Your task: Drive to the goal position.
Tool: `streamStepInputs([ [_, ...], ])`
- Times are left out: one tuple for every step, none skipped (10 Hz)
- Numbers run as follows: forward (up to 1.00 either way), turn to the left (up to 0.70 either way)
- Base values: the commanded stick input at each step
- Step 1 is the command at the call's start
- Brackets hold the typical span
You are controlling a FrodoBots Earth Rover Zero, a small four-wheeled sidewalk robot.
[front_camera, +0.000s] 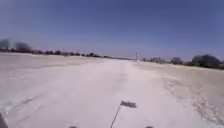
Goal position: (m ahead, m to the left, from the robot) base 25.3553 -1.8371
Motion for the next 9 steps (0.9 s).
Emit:
streamStepInputs([
  [0.70,0.00],
  [0.70,0.00],
  [0.70,0.00],
  [0.70,0.00],
  [0.70,0.00],
  [0.70,0.00],
  [0.70,0.00],
  [0.70,0.00],
  [0.70,0.00],
])
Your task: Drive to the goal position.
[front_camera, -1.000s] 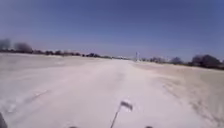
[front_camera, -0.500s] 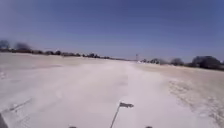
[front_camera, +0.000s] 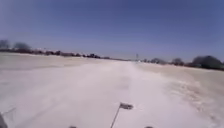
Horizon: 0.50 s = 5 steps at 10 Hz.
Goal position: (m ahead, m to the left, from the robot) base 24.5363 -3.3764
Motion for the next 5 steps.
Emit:
streamStepInputs([
  [0.70,0.00],
  [0.70,0.00],
  [0.70,0.00],
  [0.70,0.00],
  [0.70,0.00],
])
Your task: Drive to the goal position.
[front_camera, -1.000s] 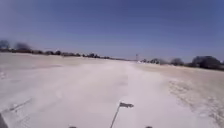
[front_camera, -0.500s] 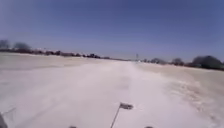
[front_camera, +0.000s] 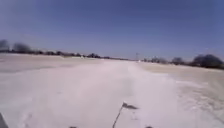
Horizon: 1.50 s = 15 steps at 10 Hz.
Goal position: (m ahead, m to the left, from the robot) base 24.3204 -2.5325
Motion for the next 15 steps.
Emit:
streamStepInputs([
  [0.70,0.00],
  [0.70,0.00],
  [0.70,0.00],
  [0.70,0.00],
  [0.70,0.00],
  [0.70,0.00],
  [0.70,0.00],
  [0.70,0.00],
  [0.70,0.00],
  [0.70,0.00],
  [0.70,0.00],
  [0.70,0.00],
  [0.70,0.00],
  [0.70,0.00],
  [0.70,0.00],
])
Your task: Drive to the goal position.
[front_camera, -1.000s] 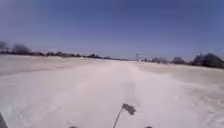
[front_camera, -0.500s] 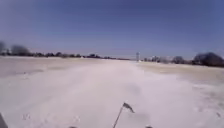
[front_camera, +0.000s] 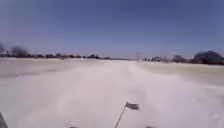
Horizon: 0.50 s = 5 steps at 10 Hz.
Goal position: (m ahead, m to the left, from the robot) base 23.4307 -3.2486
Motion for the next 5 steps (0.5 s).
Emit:
streamStepInputs([
  [0.70,0.00],
  [0.70,0.00],
  [0.70,0.00],
  [0.70,0.00],
  [0.70,0.00],
])
